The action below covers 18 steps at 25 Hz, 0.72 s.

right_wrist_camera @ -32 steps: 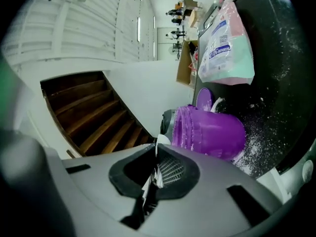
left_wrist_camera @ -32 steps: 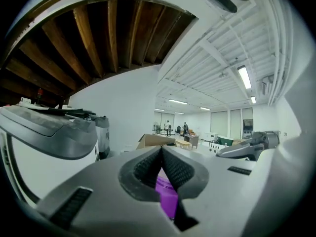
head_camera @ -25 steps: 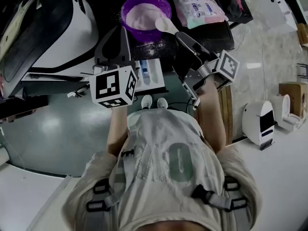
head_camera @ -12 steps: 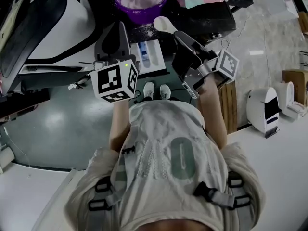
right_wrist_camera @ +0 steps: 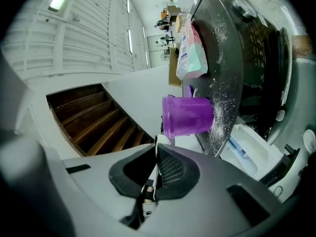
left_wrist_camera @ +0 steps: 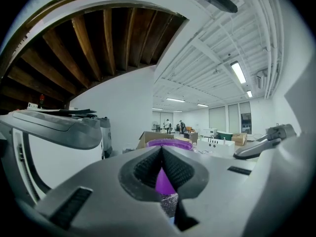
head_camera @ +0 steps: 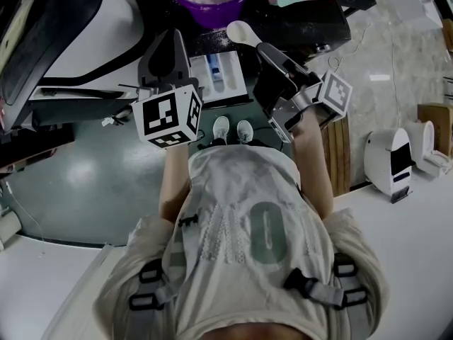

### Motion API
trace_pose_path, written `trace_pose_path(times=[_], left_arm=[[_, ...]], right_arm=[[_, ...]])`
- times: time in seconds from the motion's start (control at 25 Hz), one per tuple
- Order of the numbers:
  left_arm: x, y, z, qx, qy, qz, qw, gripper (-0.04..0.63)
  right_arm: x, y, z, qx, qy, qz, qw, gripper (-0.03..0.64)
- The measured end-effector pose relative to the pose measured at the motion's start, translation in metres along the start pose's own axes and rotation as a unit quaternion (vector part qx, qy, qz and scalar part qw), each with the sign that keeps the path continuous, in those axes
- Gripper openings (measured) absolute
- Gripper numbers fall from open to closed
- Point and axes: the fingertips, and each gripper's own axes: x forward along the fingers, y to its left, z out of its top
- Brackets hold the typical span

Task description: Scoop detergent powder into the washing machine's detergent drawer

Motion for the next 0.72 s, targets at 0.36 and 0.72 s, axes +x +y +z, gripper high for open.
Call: trace_pose_path(times=[0.36, 0.72], left_arm=[[-0.013, 0.014, -0.003, -0.004, -0.001, 0.014, 0.9999, 0.020], [-0.030, 0.040, -0.018, -0.009, 0.010, 0.042, 0.9990, 0.020]], right_arm=[[0.015, -0.013, -0.032, 0.001, 0.052, -0.012, 0.999, 0.012], [0.041, -0.036, -0.067, -0.023, 0.103, -0.038, 0.994, 0.012]])
